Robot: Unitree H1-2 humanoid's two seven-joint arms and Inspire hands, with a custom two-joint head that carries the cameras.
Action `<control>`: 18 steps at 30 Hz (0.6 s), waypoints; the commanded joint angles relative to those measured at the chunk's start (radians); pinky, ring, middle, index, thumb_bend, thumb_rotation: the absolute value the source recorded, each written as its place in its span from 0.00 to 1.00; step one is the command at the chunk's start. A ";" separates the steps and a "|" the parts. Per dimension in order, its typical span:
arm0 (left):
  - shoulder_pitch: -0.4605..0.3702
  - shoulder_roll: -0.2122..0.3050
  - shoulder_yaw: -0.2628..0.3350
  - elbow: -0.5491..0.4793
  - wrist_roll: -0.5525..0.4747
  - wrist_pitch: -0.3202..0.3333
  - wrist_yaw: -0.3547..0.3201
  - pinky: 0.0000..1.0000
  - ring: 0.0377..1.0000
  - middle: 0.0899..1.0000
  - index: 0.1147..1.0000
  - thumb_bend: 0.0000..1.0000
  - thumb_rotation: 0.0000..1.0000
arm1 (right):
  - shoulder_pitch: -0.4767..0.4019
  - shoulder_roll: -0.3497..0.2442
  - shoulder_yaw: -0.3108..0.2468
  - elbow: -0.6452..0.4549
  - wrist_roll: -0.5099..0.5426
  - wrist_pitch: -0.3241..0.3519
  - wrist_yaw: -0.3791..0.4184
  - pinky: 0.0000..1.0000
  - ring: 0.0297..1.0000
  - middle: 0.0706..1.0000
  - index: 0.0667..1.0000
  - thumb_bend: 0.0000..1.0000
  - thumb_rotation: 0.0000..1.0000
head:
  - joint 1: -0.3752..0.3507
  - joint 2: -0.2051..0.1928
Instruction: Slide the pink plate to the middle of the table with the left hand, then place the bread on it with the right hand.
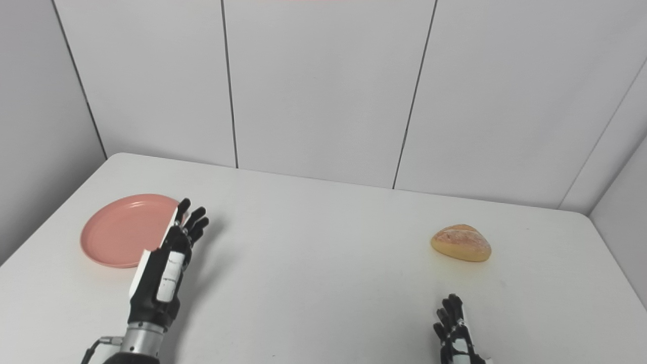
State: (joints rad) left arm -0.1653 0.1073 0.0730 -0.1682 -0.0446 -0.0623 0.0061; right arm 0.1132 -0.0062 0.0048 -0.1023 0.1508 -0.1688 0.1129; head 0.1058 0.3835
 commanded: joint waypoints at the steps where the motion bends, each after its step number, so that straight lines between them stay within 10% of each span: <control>1: -0.031 0.024 0.004 -0.023 -0.017 0.026 -0.022 0.97 0.90 0.90 0.93 0.97 0.93 | -0.008 -0.009 -0.008 0.021 0.000 0.011 -0.005 1.00 1.00 1.00 1.00 0.81 0.99 | 0.000 0.002; 18: -0.267 0.230 0.110 0.122 -0.044 0.052 -0.063 0.79 0.81 0.82 0.87 1.00 0.94 | -0.007 -0.012 -0.009 0.020 0.019 0.003 0.006 1.00 1.00 1.00 1.00 0.79 0.98 | 0.027 -0.008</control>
State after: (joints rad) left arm -0.3832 0.3068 0.1569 -0.0467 -0.0774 0.0258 -0.0610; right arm 0.1174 -0.0104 0.0046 -0.1056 0.1605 -0.1685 0.1183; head 0.1319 0.3743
